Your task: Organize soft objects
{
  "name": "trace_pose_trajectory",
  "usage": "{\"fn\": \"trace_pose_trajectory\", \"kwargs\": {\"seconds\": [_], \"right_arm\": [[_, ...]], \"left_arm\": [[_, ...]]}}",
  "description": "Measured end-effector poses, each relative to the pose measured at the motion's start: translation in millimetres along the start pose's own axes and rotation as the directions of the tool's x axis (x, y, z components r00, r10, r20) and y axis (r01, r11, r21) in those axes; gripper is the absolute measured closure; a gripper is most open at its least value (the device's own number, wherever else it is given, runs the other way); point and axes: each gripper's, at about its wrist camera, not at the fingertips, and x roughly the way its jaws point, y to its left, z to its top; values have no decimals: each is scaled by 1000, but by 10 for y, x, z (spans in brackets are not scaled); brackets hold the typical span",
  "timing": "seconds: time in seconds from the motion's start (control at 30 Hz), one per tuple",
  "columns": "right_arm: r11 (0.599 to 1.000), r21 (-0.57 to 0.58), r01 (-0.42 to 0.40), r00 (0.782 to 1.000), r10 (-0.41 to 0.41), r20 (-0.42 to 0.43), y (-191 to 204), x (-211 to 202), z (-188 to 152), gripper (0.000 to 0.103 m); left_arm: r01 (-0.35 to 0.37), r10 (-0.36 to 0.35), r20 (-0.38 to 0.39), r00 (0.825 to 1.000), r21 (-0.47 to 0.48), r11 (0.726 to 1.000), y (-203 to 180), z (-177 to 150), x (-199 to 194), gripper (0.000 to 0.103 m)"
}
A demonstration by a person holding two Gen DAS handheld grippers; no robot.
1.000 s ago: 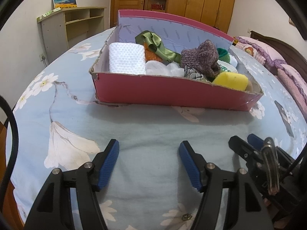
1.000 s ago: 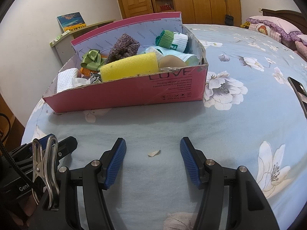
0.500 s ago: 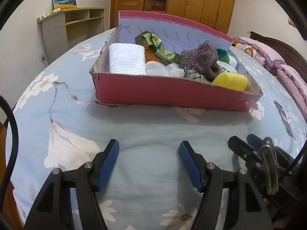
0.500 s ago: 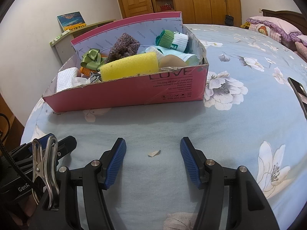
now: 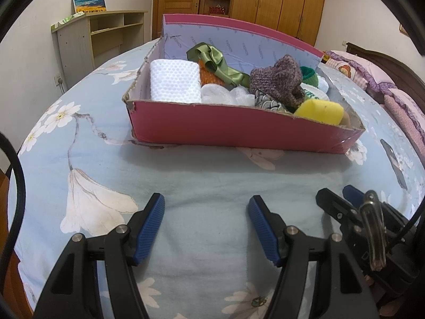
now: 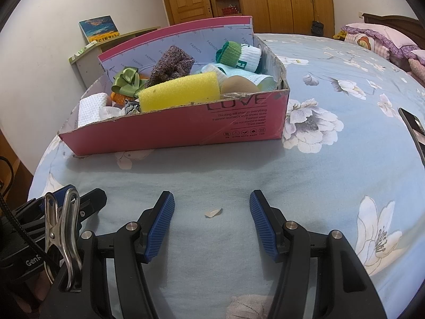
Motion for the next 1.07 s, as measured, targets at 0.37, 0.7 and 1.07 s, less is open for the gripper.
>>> {"fn": "trace_pose_trajectory", "kwargs": {"seconds": [0.37, 0.7, 1.07], "right_arm": [[1000, -22, 5, 1000, -5, -1, 31, 26, 3, 36], [999, -30, 15, 1000, -15, -5, 55, 34, 9, 36], [999, -37, 24, 1000, -24, -13, 90, 41, 40, 36]], "left_arm": [[-13, 13, -4, 1000, 11, 1000, -44, 11, 29, 32], [-18, 18, 8, 1000, 14, 1000, -54, -12, 9, 32], [-20, 20, 16, 1000, -10, 1000, -14, -33, -36, 32]]}}
